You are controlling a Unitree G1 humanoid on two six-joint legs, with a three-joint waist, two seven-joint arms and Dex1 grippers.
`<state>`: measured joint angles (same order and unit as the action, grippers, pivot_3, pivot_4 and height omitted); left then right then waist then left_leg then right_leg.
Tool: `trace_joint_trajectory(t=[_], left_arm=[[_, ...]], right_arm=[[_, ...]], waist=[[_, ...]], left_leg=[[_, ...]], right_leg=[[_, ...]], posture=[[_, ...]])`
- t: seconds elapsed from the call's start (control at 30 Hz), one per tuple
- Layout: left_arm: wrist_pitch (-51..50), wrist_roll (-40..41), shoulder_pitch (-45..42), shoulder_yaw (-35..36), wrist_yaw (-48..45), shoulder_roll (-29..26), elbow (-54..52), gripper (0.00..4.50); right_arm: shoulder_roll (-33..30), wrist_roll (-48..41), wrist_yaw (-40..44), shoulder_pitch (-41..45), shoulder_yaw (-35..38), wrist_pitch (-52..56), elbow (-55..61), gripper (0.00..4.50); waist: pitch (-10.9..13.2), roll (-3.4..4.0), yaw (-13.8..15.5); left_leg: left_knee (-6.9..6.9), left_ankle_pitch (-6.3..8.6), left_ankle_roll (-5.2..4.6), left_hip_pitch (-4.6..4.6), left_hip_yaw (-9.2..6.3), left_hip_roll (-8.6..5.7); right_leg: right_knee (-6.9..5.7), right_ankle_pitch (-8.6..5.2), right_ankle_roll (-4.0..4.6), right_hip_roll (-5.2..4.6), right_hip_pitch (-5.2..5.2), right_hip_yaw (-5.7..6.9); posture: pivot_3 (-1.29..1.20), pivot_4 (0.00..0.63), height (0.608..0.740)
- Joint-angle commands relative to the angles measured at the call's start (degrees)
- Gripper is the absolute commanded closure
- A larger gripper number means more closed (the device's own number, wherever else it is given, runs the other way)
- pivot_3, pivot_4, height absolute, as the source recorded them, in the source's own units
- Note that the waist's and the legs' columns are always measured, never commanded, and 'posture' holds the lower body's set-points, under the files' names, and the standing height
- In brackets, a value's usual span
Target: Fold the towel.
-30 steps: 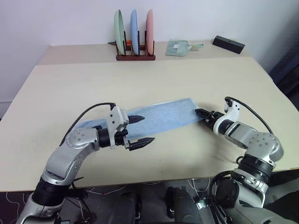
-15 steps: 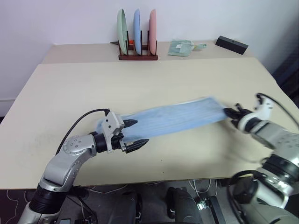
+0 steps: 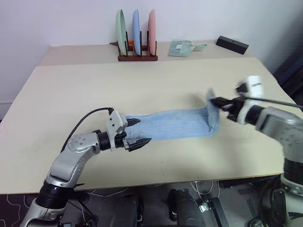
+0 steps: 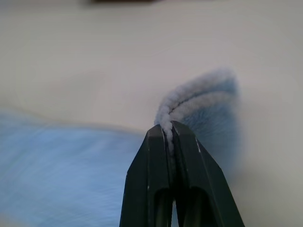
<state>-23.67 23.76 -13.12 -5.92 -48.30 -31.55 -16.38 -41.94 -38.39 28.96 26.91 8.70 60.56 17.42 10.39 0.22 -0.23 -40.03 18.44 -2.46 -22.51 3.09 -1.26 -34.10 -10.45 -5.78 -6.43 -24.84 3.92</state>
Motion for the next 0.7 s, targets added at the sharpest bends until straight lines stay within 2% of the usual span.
trace_joint_trajectory(t=[0.03,0.07,0.13,0.47,0.57,0.7], left_arm=[[0.7,-0.4,1.2,0.6,1.3,0.5,-2.5,0.0],[0.7,-0.5,1.7,0.7,1.8,0.7,-2.9,0.0],[0.5,-0.7,2.4,1.0,2.9,0.9,-3.7,0.0],[-0.7,0.0,4.0,1.4,4.8,1.1,-5.8,0.0],[-1.3,0.2,4.4,1.5,4.9,0.9,-6.1,0.0],[-2.5,1.2,6.0,2.6,4.9,0.3,-7.2,0.0]], right_arm=[[2.3,7.8,2.3,1.6,-13.7,-6.3,0.1,4.48],[3.4,10.3,2.8,2.0,-17.9,-8.1,-0.9,4.48],[4.2,12.7,3.8,1.3,-21.0,-9.8,-2.4,4.48],[4.4,18.4,6.9,0.1,-22.6,-14.0,-3.5,4.48],[2.7,14.6,12.0,-1.3,-18.7,-15.0,-0.2,3.61],[-0.1,10.4,18.1,-5.1,-12.5,-19.6,5.9,1.61]], waist=[[0.0,-0.09,0.0],[0.0,-0.1,-0.1],[0.0,-0.09,0.0],[0.0,-0.09,0.9],[0.0,-0.09,1.0],[0.0,-0.09,1.0]], left_leg=[[-0.02,0.01,-0.01,0.0,0.01,-0.02],[-0.04,0.01,-0.01,0.02,0.02,-0.02],[-0.04,0.01,0.0,0.02,0.0,-0.02],[-0.07,-0.03,0.06,-0.08,-0.02,-0.04],[-0.06,-0.03,0.07,-0.09,-0.02,-0.04],[-0.06,0.01,0.0,-0.1,-0.03,-0.05]], right_leg=[[0.01,0.0,0.0,-0.02,0.01,-0.01],[0.03,0.0,0.0,-0.02,0.04,0.0],[0.02,0.0,0.01,-0.02,0.03,0.0],[0.01,0.0,0.02,-0.06,-0.06,0.03],[0.02,0.0,0.02,-0.06,-0.06,0.04],[0.08,0.0,0.02,-0.06,-0.03,0.05]], posture=[[0.0,0.15,0.737],[0.0,0.15,0.737],[0.0,0.15,0.737],[0.0,0.15,0.737],[0.0,0.15,0.737],[0.0,0.15,0.737]])
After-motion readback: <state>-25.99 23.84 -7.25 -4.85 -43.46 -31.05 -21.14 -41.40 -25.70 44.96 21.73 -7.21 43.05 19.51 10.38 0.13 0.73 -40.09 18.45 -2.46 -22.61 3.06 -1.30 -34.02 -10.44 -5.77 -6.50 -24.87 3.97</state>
